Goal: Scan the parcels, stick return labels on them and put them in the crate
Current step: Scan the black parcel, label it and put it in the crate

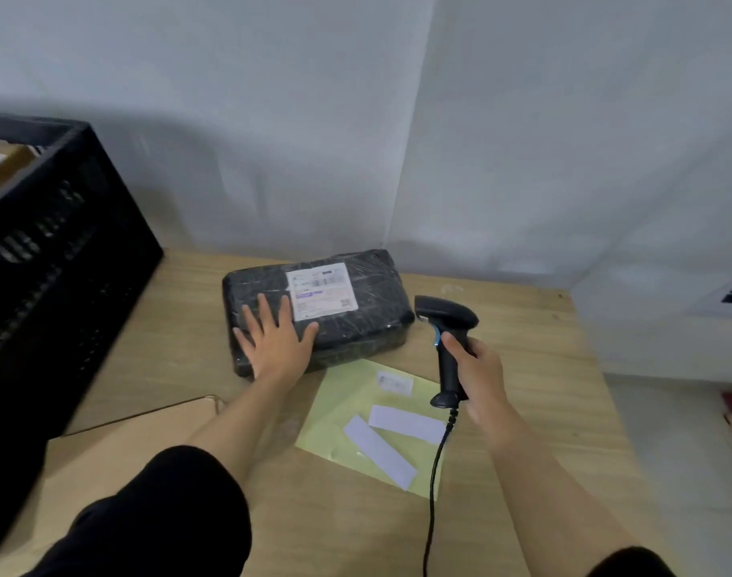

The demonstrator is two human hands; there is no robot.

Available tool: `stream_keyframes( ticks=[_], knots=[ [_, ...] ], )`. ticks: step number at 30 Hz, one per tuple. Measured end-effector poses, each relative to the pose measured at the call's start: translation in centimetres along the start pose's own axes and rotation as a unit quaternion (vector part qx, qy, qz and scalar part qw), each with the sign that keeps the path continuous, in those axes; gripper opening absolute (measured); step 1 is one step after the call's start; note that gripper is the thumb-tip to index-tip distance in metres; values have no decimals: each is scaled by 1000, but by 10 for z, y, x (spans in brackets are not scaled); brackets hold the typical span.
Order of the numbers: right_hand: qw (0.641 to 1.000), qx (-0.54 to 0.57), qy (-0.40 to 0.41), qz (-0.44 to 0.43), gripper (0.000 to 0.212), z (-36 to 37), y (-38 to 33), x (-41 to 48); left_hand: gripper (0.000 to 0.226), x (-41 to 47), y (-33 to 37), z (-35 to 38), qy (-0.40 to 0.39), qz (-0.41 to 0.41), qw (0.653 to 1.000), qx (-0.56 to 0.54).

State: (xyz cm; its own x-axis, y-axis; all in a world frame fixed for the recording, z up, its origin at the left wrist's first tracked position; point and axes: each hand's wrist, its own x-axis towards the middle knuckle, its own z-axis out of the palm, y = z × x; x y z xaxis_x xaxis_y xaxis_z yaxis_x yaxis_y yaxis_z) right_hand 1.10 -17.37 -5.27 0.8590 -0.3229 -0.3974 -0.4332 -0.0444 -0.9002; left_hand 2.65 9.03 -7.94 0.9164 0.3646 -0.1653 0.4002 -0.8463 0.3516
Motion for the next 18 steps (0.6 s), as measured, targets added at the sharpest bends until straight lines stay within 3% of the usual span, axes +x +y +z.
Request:
stream_keyframes(
  ticks=[9, 18],
  knots=[
    [992, -21, 100, 71, 40, -47, 67, 25, 70, -8, -2, 9, 46, 9, 998, 49],
    [979, -171, 110, -31, 37, -52, 67, 42, 64, -14, 4, 9, 66, 12, 997, 31]
  ],
)
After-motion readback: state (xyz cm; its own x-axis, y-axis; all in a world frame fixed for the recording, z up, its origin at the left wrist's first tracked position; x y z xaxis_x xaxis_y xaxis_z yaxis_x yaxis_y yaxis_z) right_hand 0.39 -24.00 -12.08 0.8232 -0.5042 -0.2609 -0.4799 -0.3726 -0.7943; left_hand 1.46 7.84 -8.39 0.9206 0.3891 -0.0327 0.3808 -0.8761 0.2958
